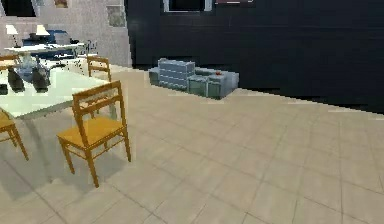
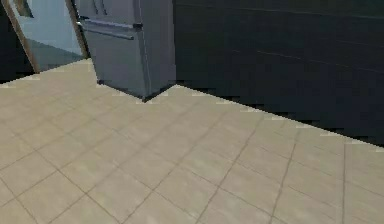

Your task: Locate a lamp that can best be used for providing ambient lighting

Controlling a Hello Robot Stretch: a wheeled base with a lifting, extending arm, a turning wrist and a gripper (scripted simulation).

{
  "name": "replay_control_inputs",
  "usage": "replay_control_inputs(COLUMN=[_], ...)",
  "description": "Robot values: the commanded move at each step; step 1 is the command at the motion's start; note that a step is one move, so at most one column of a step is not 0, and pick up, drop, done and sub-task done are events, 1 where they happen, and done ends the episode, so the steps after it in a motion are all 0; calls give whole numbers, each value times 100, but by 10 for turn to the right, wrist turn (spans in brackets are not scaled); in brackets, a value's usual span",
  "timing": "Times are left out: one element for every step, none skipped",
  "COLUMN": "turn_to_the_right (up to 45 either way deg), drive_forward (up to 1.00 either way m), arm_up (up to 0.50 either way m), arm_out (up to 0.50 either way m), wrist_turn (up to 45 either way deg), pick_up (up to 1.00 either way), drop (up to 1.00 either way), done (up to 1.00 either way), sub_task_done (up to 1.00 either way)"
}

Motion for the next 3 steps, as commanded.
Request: replay_control_inputs(turn_to_the_right=[0,30,0], drive_forward=[100,0,65], arm_up=[0,0,0], arm_out=[0,0,0], wrist_turn=[0,0,0], pick_up=[0,0,0], drop=[0,0,0], done=[0,0,0], sub_task_done=[0,0,0])
